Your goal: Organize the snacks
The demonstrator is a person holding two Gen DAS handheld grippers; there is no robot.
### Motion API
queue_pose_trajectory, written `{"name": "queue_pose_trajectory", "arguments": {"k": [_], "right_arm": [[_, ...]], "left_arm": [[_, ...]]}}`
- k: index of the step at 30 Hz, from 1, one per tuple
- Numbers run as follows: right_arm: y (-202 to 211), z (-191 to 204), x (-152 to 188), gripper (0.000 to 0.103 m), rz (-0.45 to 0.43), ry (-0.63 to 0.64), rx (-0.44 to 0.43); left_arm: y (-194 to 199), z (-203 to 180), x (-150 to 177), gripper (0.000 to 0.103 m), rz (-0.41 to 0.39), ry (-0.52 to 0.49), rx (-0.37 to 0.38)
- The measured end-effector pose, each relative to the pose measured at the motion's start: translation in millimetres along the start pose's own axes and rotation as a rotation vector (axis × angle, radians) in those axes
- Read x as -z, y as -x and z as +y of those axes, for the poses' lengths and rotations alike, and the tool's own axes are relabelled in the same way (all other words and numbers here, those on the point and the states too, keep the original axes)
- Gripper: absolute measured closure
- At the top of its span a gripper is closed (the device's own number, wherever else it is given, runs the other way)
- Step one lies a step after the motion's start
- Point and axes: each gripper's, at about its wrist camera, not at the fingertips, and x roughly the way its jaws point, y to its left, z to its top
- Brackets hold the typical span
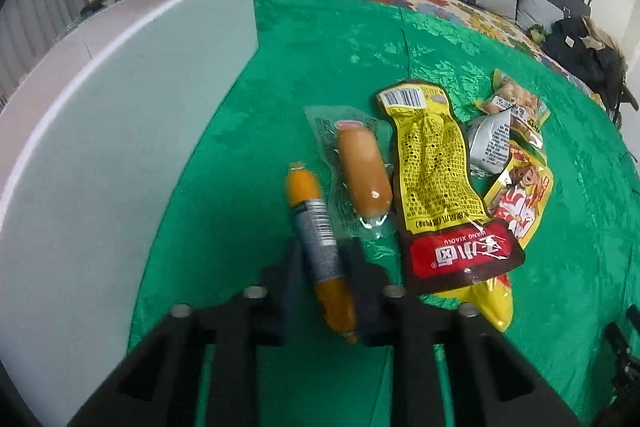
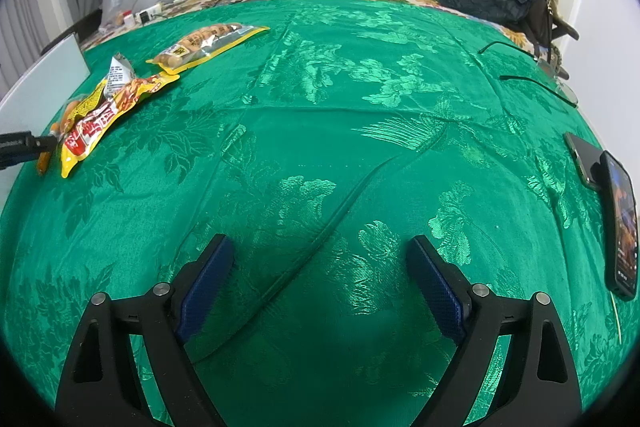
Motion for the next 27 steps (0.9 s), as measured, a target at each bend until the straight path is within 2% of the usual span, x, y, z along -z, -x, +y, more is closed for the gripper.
{"name": "queue_pose_trajectory", "arguments": {"k": [4, 8, 12, 14, 16, 17, 20, 21, 27], "right_arm": [[0.1, -0.1, 0.0, 0.011, 0.0, 0.0, 0.0], [0.2, -0.2, 0.0, 0.011, 0.0, 0.0, 0.0], [0.1, -0.2, 0.0, 0.011, 0.0, 0.0, 0.0], [0.2, -0.3, -0.1, 0.011, 0.0, 0.0, 0.0], [0.2, -0.3, -0.1, 0.011, 0.0, -0.001, 0.0], [0.2, -0.4, -0.1, 0.011, 0.0, -0.001, 0.0], [0.2, -0.4, -0.1, 0.011, 0.0, -0.001, -0.001], [-0.2, -0.1, 0.1, 0.011, 0.0, -0.001, -0.001], [0.0, -0.4, 0.0, 0.011, 0.0, -0.001, -0.001]], "left_arm": [[14.3, 4.4, 22.6, 0.087, 0.007, -0.023, 0.038], [34.7, 3.1, 54.0, 0.087, 0.028, -0.061, 0.116], [46.5, -5.9, 71.8, 0.085, 0.011, -0.113, 0.12], [46.0, -8.8, 71.5, 0.073, -0.003, -0.119, 0.122], [43.0, -9.8, 67.8, 0.036, -0.001, -0.105, 0.123], [40.9, -10.1, 65.9, 0.029, -0.002, -0.101, 0.109], [32.2, -11.4, 63.1, 0.025, -0.017, -0.133, 0.063], [29.4, -12.7, 62.9, 0.02, -0.021, -0.159, 0.043], [24.4, -1.5, 63.4, 0.006, -0.039, -0.143, 0.039]]}}
